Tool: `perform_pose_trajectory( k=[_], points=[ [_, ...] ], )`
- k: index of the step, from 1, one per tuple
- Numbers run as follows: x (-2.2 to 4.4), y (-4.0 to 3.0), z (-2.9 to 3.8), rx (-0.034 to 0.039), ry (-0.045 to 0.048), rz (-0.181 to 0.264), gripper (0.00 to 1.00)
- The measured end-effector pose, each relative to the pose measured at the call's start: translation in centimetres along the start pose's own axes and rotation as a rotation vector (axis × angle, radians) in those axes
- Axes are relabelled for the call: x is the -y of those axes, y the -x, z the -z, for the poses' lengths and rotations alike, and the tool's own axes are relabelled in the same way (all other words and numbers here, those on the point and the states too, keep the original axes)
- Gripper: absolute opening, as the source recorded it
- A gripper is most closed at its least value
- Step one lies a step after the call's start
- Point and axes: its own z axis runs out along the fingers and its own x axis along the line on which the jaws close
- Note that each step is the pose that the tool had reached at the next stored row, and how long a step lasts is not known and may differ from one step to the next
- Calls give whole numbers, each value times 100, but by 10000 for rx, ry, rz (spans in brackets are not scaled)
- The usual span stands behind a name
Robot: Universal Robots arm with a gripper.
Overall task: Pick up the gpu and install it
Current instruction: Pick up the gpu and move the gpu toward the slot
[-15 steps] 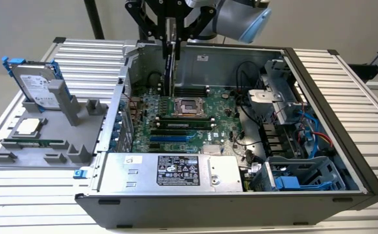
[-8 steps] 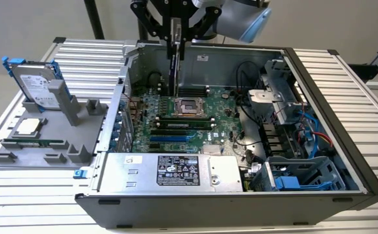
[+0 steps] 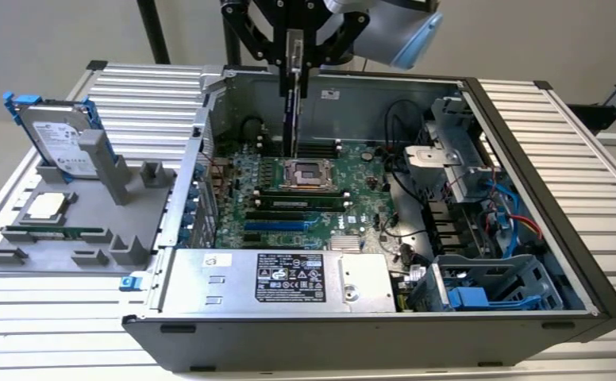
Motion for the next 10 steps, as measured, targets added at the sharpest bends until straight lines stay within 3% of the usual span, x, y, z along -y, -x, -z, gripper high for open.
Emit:
perform_pose_trajectory(
  k=[10],
  points=[
    [-5, 66, -2, -1, 0, 32, 0]
  ],
)
